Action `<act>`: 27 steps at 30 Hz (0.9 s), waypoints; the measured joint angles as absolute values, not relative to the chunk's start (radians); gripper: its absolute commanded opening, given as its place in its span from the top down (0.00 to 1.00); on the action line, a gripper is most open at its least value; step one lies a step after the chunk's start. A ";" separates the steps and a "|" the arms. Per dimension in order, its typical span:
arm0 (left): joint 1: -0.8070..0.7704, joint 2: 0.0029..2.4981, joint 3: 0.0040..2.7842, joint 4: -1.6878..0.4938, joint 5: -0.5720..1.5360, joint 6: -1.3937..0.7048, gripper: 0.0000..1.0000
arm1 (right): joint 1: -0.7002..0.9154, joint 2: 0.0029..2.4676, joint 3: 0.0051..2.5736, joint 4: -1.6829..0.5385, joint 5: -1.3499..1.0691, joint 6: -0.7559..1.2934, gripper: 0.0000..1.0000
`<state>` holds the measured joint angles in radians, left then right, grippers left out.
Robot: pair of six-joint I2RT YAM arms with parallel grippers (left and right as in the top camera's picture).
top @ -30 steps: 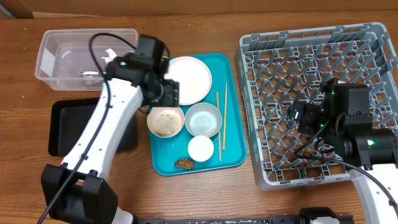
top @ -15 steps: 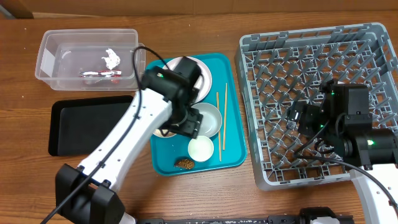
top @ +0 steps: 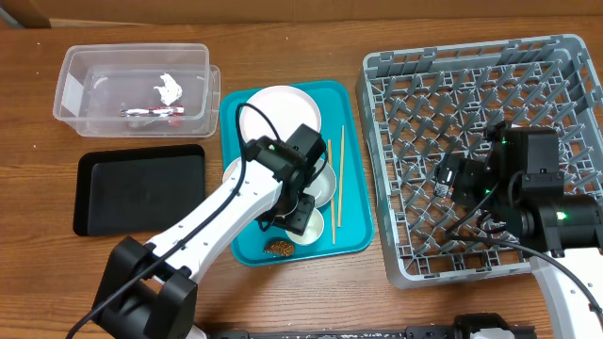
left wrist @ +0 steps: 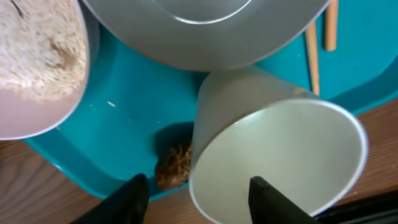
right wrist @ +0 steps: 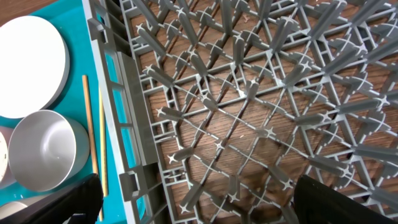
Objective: Sort waste into correct bins and load items into the dishwasher
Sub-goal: 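Reach the left gripper to the white cup on the tray and grasp it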
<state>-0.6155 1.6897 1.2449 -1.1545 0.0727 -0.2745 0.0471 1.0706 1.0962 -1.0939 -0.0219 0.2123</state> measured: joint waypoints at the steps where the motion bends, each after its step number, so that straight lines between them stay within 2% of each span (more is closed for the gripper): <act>1: -0.616 1.691 1.233 -1.142 0.074 -0.278 0.55 | 0.047 1.071 1.096 -1.095 -0.022 0.212 0.00; 3: -0.616 1.691 1.211 -1.116 0.075 -0.283 0.58 | 0.047 1.071 1.096 -1.100 -0.022 0.213 0.00; 7: -0.616 1.691 1.182 -1.085 0.075 -0.287 0.72 | 0.047 1.071 1.096 -1.104 -0.022 0.213 0.00; 11: -0.616 1.691 1.177 -1.067 0.075 -0.289 0.77 | 0.047 1.071 1.096 -1.106 -0.022 0.213 0.00; 14: -0.616 1.691 1.177 -1.060 0.075 -0.301 0.95 | 0.047 1.071 1.096 -1.109 -0.022 0.212 0.00; 27: -0.616 1.691 1.180 -1.082 0.116 -0.311 0.96 | 0.047 1.071 1.096 -1.111 -0.023 0.213 0.00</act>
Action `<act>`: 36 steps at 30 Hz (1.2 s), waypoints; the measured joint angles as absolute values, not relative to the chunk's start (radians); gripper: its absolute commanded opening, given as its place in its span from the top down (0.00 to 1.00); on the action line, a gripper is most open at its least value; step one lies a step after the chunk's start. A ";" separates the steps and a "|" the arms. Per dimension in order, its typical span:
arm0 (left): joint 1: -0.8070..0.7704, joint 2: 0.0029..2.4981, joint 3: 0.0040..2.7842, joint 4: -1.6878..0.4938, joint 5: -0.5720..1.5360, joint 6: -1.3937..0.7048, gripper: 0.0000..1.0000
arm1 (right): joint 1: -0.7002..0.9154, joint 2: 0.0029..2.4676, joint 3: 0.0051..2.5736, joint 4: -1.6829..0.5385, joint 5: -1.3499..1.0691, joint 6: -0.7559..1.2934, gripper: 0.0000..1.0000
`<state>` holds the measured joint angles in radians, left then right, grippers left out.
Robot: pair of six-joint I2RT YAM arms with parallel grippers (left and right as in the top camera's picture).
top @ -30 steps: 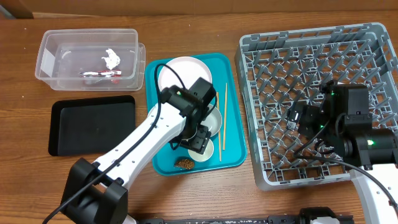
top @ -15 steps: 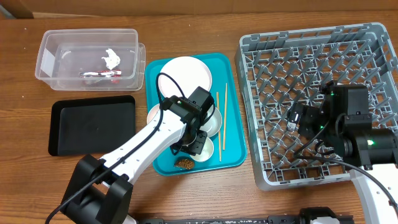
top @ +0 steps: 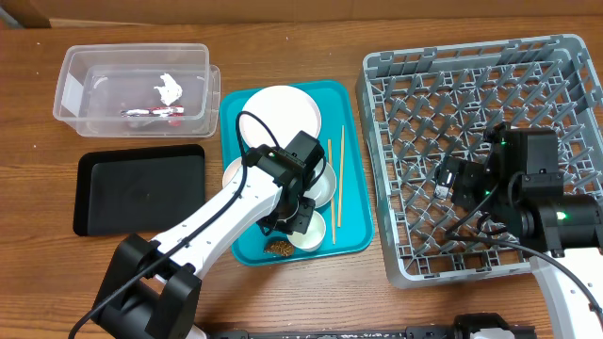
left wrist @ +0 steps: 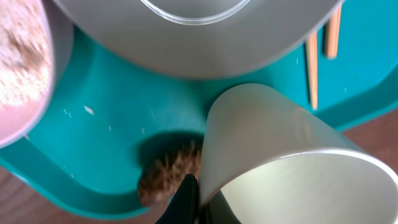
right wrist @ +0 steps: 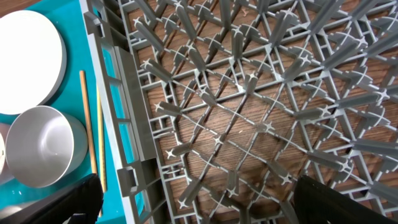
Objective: Sort waste into correct bins and load items into the dishwasher
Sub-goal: 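Reach the left gripper to the white cup on the tray and grasp it, then lift the white cup and raise it toward the right gripper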
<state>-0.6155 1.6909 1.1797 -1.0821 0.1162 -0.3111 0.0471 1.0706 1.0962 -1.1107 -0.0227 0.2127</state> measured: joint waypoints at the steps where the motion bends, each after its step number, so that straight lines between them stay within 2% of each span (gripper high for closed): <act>1: -0.616 1.691 1.185 -1.095 0.121 -0.311 0.96 | 0.047 1.071 1.096 -1.110 -0.022 0.212 0.00; 15: -0.546 1.647 1.497 -1.157 0.216 -0.276 0.96 | 0.047 1.071 1.096 -1.110 -0.022 0.212 0.00; 28: -0.406 1.644 1.508 -1.143 0.302 -0.273 0.96 | 0.047 1.071 1.096 -1.110 -0.022 0.213 0.00; 36: -0.390 1.644 1.508 -1.106 0.354 -0.273 0.96 | 0.047 1.071 1.096 -1.111 -0.022 0.213 0.00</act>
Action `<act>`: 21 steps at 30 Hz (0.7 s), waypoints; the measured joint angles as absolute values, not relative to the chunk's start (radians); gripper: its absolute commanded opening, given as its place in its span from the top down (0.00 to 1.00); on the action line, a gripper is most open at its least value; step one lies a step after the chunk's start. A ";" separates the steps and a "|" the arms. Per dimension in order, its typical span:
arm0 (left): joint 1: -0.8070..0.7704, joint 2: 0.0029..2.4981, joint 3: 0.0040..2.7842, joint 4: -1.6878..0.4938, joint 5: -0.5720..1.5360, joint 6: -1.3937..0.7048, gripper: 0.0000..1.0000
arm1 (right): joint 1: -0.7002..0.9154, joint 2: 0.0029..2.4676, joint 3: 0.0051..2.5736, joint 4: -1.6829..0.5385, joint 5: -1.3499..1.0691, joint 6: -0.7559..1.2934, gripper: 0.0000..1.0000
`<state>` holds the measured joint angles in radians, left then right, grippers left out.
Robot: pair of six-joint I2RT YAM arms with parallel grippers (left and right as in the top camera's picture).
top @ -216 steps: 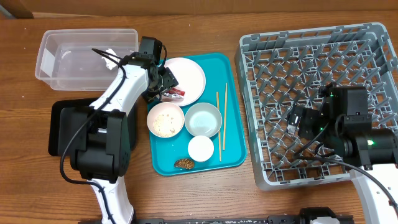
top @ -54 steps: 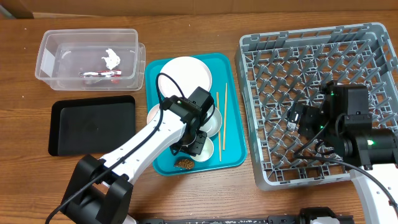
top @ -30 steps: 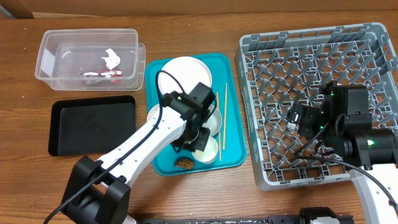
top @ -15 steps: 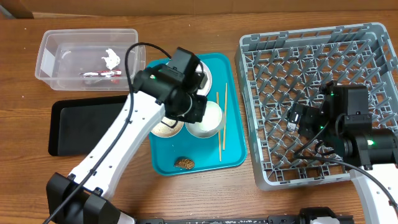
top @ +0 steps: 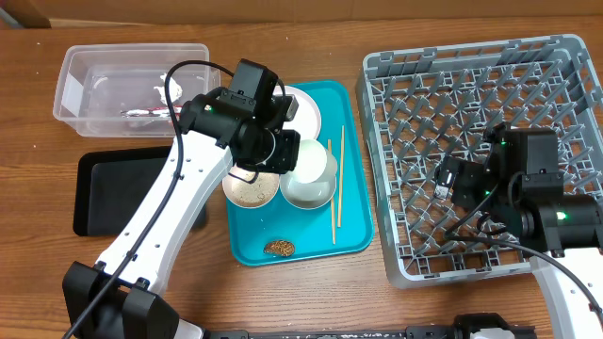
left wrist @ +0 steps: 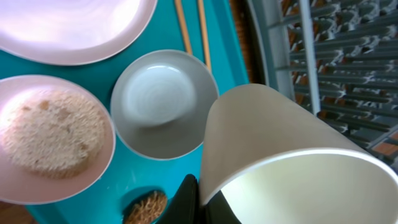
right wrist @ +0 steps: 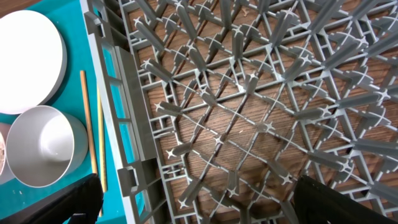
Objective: Sort waste into correct bins and load items into the dishwasher
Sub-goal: 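Lift the white cup and raise it toward the right gripper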
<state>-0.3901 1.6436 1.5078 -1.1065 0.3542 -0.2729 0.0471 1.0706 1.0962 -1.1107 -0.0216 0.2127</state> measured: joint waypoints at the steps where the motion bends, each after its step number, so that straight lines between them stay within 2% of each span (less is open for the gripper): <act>1: -0.390 1.644 1.508 -1.102 0.364 -0.271 0.96 | 0.047 1.071 1.096 -1.110 -0.022 0.213 0.00; 21: -0.390 1.644 1.508 -0.984 0.504 -0.251 0.96 | 0.047 1.071 1.096 -1.084 -0.023 0.212 0.00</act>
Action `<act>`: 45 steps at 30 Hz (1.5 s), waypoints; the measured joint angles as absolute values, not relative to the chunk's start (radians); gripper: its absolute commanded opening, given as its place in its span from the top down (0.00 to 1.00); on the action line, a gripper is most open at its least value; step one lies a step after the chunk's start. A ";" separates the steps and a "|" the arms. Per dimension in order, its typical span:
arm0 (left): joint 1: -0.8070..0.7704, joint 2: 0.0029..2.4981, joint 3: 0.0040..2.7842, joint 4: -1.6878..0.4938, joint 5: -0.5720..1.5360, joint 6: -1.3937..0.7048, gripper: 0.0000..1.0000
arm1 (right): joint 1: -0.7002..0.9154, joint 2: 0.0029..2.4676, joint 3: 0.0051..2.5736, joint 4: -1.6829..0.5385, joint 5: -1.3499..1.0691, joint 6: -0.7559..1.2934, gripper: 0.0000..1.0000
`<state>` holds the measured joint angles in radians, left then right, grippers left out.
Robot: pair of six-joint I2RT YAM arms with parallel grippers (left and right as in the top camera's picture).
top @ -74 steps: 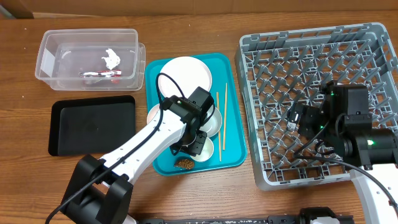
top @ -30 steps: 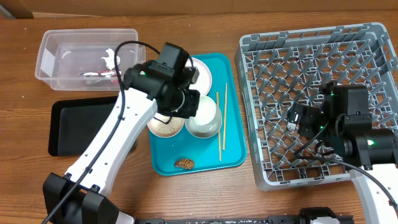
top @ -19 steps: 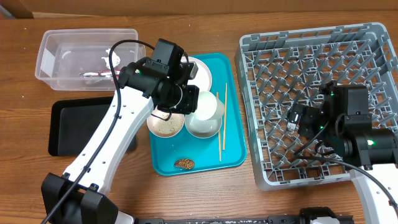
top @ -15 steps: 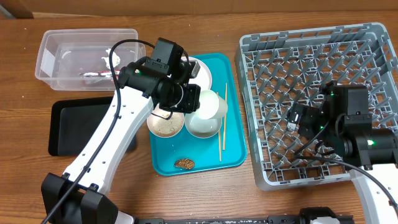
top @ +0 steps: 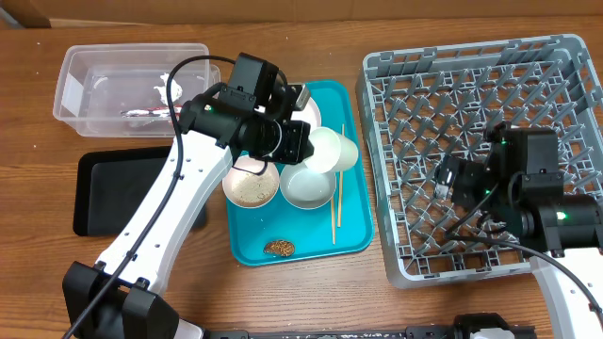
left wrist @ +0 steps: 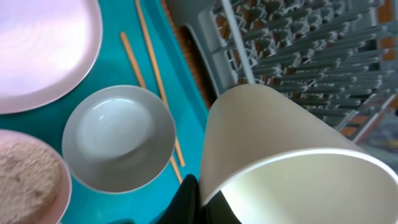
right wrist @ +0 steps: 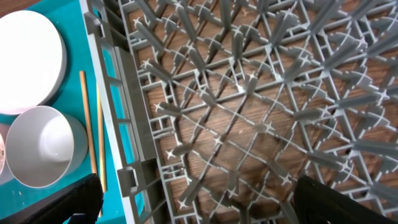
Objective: Sort waste into correct bins and load items into the dishwasher
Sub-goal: 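Lift the white cup and raise it toward the right gripper, then grasp the white cup with the right gripper and release the left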
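Note:
My left gripper (top: pixel 303 146) is shut on the rim of a white paper cup (top: pixel 332 151), held above the right side of the teal tray (top: pixel 247 252); the cup (left wrist: pixel 280 155) fills the left wrist view, fingers pinching its wall. On the tray lie a white plate (left wrist: pixel 43 50), a grey bowl (top: pixel 308 186), a pink bowl of grain (top: pixel 249 190), two chopsticks (top: pixel 335 198) and a brown food scrap (top: pixel 279 248). The grey dish rack (top: pixel 476 141) stands on the right. My right gripper (right wrist: pixel 193 202) hangs open over the rack, nothing between its fingers.
A clear plastic bin (top: pixel 137 87) with white and red scraps stands at the back left. A black tray (top: pixel 137 188) lies in front of it. The rack's left wall (right wrist: pixel 118 112) runs close beside the teal tray.
My left gripper has carried the cup a little to the right, toward the rack's edge, and the cup now tilts more sideways. The right arm has not moved.
The cup lay on its side at the tray's front by the food scrap, my left gripper open around it. Then the gripper was shut on its rim. Later it held the cup above the bowls, and now further right near the rack.

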<state>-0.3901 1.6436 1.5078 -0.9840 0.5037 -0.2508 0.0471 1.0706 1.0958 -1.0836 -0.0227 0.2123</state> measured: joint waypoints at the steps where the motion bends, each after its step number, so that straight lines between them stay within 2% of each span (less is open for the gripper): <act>1: -0.390 1.644 1.508 -0.974 0.516 -0.251 0.96 | 0.047 1.071 1.096 -1.039 -0.023 0.212 0.00; 12: -0.363 1.644 1.508 -0.882 0.694 -0.251 0.96 | 0.047 1.071 1.098 -0.876 -0.026 0.212 0.00; 18: -0.244 1.644 1.508 -0.738 0.913 -0.286 0.96 | 0.047 1.113 1.098 -0.800 -0.071 0.213 0.00; 23: -0.154 1.644 1.508 -0.719 1.065 -0.305 0.96 | 0.046 1.174 1.098 -0.676 -0.313 0.201 0.00; 29: -0.134 1.644 1.508 -0.683 1.235 -0.279 0.96 | 0.046 1.241 1.100 -0.399 -0.876 0.141 0.00; 32: -0.130 1.644 1.508 -0.667 1.315 -0.253 0.96 | 0.046 1.270 1.100 -0.342 -1.055 0.127 0.00; 37: -0.130 1.645 1.508 -0.661 1.374 -0.237 0.96 | 0.046 1.316 1.100 -0.313 -1.203 0.118 0.00; 45: -0.138 1.648 1.508 -0.654 1.391 -0.232 0.96 | 0.046 1.329 1.100 -0.234 -1.294 0.113 0.00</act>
<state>-0.1379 1.6482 1.5082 -0.6537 1.3914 -0.2321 0.0463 1.3289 1.1000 -0.2344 -1.2938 0.1127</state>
